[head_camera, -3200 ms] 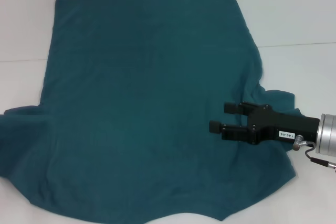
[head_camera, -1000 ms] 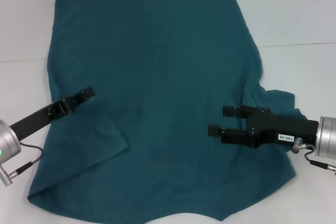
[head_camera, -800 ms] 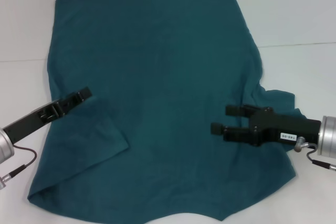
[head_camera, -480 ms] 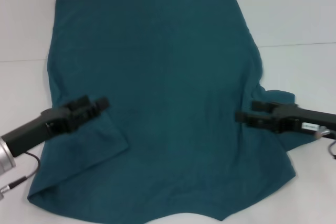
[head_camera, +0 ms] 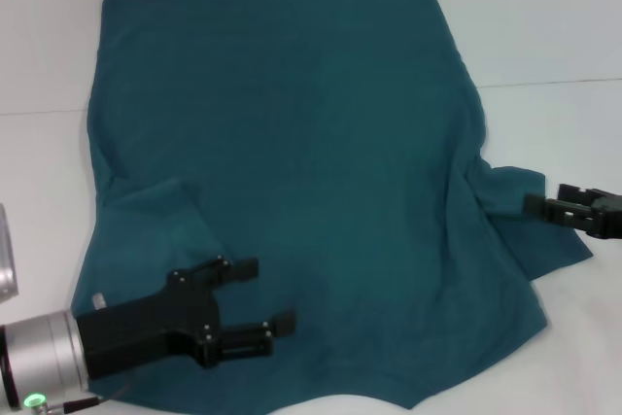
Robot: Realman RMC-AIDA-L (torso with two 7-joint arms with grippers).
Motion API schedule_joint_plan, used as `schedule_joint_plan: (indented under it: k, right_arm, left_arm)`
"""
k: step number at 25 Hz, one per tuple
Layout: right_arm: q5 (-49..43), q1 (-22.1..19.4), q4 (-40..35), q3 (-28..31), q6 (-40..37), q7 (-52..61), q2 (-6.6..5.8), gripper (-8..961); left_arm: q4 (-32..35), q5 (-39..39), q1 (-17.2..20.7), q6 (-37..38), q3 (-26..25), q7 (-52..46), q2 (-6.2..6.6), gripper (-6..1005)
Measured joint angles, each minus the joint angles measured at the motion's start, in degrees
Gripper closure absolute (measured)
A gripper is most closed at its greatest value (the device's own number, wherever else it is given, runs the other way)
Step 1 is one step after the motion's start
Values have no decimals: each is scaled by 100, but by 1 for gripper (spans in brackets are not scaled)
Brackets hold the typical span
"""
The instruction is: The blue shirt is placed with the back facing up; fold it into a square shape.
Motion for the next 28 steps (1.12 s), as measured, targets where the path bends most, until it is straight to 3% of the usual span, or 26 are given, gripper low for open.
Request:
schedule_joint_plan:
  k: [8, 16, 22, 28]
  right_arm:
    - [-136, -228, -125, 34, 290, -4, -112, 39]
    - [-287, -261, -142, 36, 636, -37, -123, 40]
    - [-343, -83, -139, -35, 1005, 50, -116, 40]
    - [-971, 228, -223, -44, 1086, 883, -106, 42]
  left_arm:
    - [-5, 40, -70, 54, 245, -12, 2, 49]
    - [-17, 42, -174, 16, 309, -398, 12, 50]
    - [-17, -6, -189, 3, 282, -580, 20, 50]
    - [10, -3, -198, -77, 272, -733, 28, 49]
